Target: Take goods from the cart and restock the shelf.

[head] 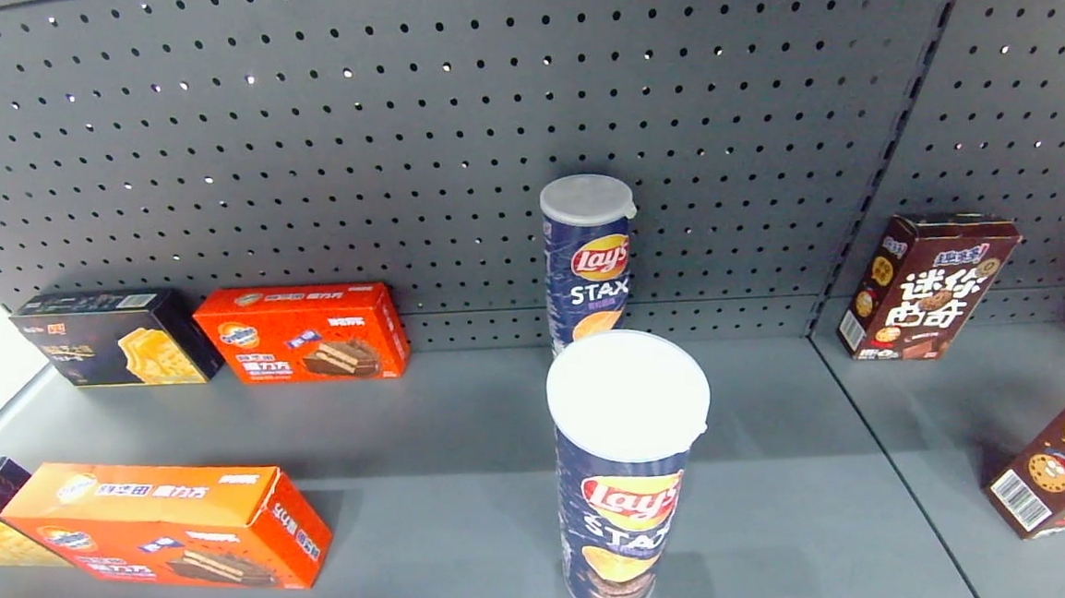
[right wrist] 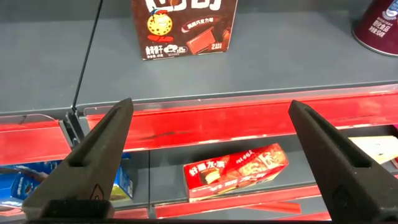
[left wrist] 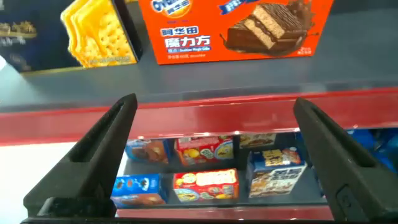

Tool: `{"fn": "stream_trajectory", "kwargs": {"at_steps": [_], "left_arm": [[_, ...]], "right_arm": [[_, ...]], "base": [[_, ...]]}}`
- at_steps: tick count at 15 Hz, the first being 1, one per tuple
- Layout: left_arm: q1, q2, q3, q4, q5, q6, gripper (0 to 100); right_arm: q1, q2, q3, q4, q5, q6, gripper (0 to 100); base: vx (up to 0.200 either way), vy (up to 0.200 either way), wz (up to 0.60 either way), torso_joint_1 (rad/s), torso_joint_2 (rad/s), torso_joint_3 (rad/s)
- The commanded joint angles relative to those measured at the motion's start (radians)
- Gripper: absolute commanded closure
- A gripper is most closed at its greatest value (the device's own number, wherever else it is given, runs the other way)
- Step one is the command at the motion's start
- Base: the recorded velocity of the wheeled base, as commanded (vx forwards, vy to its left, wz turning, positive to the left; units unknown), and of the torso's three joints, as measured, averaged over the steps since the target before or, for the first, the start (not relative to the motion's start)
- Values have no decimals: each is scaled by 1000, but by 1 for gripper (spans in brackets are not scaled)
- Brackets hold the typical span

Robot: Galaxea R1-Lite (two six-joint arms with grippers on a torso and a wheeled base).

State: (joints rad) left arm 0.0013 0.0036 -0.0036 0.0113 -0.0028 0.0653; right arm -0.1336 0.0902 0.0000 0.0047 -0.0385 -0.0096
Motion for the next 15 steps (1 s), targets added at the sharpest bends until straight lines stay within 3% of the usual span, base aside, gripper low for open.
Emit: {"fn": "stream_trajectory", "kwargs": {"at_steps": [1,3,5,15], "left_arm": [[0,-1,2,-2,6,-18,0],[0,-1,4,-8,18,-47,0],[0,-1,4,-10,29,-53,0],[-1,-1,2,-10,47,-67,0]], "right_arm": [[-1,5,0,0,-1,0,0],[28,8,-3,6,-1,-1,0],[160,-15,-3,6,-1,0,0],[134,-90,0,-5,0,2,0]], "base": [[0,0,0,0,0,0],[0,0,0,0,0,0],[0,0,0,0,0,0],[0,0,0,0,0,0]]}}
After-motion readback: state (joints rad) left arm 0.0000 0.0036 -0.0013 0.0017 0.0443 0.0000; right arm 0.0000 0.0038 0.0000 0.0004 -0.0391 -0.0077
